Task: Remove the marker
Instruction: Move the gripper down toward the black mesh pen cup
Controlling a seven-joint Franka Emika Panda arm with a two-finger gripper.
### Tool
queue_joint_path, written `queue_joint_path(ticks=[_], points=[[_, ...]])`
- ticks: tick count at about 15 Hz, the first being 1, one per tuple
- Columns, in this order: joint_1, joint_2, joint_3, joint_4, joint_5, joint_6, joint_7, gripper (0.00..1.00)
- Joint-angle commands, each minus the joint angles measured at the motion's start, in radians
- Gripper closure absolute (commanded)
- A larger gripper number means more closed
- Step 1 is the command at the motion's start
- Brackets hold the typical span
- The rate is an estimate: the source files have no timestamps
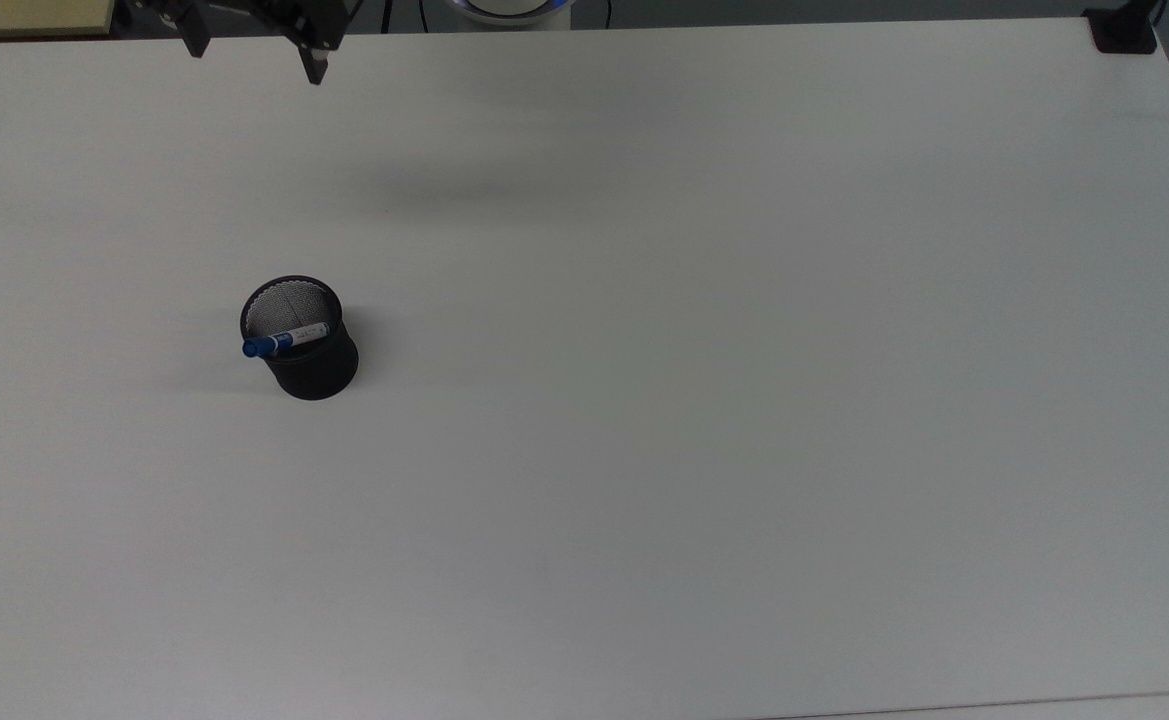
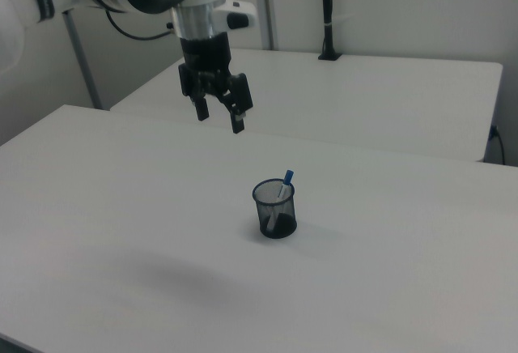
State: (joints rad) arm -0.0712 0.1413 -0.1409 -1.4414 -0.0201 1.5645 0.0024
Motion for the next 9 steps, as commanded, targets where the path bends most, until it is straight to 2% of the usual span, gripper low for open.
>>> queue_joint_path(ticks=[1, 9], points=[[-0.008, 0.004, -0.011, -0.028, 0.059, -0.014, -0.118, 0.0], [-0.002, 0.011, -0.006, -0.03, 0.06, 0.018, -0.117, 0.0]])
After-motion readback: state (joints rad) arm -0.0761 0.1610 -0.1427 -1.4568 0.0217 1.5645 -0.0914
